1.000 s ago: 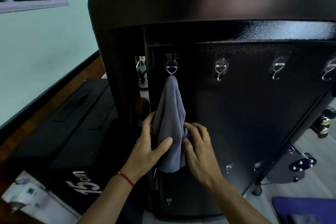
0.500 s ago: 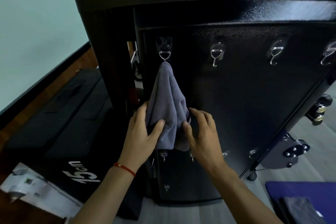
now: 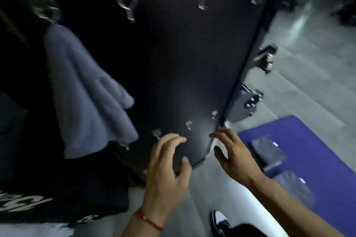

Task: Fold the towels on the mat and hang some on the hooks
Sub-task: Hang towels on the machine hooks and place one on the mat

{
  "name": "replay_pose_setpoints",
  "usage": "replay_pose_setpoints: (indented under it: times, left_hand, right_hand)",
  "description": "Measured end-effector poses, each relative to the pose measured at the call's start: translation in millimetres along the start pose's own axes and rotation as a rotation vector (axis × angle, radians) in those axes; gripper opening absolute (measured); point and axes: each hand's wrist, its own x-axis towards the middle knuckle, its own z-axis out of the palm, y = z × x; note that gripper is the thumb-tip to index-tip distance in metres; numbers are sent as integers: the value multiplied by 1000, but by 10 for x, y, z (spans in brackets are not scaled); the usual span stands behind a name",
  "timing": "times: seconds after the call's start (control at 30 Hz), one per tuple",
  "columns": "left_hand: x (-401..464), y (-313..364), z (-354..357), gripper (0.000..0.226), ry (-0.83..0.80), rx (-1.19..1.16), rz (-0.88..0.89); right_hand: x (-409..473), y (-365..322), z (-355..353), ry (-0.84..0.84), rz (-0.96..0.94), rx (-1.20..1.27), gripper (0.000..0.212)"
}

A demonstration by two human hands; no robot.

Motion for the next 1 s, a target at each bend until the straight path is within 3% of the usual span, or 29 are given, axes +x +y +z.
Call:
replay_pose_setpoints:
  times: [0.13, 0.37, 0.6, 0.8, 1.0]
  left_hand:
    - [67, 79, 984, 45, -325, 40, -120]
    - [279, 552, 3055, 46, -593, 153, -179]
    - [318, 774, 5364, 45, -833, 161, -353]
    - [186, 4, 6960, 40, -898, 55, -585]
    - [-285, -1132, 8145, 47, -906, -1, -719]
  right_hand:
    - [-540, 846, -223, -103, 169, -96, 36]
    - [-1250, 2874, -572, -357, 416, -150, 38]
    - [-1961, 5010, -562, -581, 736, -90, 36]
    - [-2463, 6547, 184, -649, 960, -68, 37]
    - [-2579, 7815, 1404, -783, 930, -107, 47]
